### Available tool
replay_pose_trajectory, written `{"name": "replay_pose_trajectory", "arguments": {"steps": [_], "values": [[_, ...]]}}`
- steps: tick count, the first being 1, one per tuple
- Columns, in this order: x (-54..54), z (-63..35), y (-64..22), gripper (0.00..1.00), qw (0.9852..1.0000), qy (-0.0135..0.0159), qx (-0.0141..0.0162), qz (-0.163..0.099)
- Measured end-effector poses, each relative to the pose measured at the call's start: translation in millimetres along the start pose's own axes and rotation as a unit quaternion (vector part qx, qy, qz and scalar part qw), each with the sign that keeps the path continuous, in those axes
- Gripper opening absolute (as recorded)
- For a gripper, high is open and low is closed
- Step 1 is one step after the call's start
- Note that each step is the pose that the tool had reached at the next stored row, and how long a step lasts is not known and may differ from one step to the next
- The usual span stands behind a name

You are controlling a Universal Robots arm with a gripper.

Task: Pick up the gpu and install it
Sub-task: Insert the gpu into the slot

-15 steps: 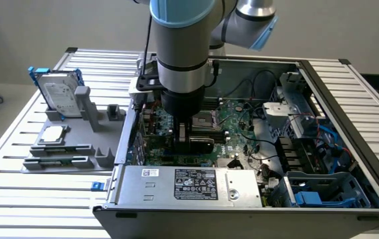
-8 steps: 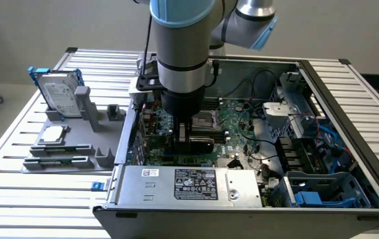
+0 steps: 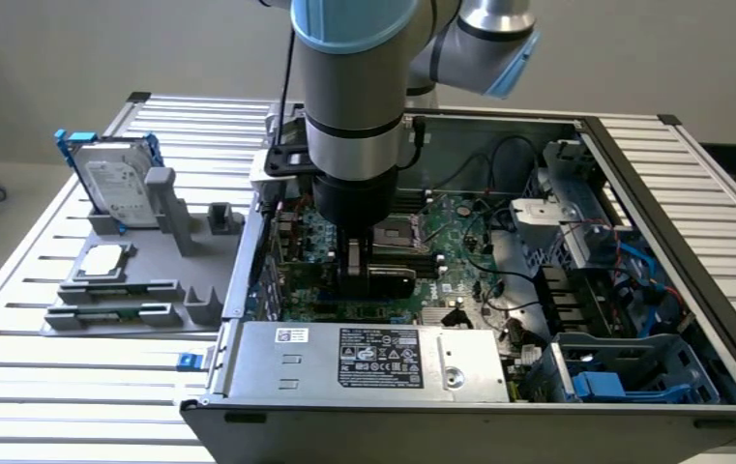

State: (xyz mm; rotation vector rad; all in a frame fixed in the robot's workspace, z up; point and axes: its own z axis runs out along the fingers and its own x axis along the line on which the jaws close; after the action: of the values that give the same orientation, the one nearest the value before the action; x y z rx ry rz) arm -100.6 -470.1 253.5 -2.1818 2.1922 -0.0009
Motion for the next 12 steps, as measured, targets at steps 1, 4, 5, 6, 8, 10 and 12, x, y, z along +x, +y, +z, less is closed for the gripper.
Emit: {"name": "replay_pose_trajectory", "arguments": {"steps": [1, 4, 5, 6, 8, 10, 12], "values": [[0.0, 0.0, 0.0, 0.58, 1.0000, 0.0000, 0.0000, 0.000], [0.0, 0.0, 0.0, 0.58, 1.0000, 0.0000, 0.0000, 0.000], [0.0, 0.0, 0.0, 0.58, 1.0000, 0.0000, 0.0000, 0.000], [0.0, 0.0, 0.0, 0.58, 1.0000, 0.0000, 0.0000, 0.000], [0.0, 0.0, 0.0, 0.58, 1.0000, 0.0000, 0.0000, 0.000], [0.0, 0.0, 0.0, 0.58, 1.0000, 0.0000, 0.0000, 0.000], [0.0, 0.0, 0.0, 0.58, 1.0000, 0.0000, 0.0000, 0.000]]}}
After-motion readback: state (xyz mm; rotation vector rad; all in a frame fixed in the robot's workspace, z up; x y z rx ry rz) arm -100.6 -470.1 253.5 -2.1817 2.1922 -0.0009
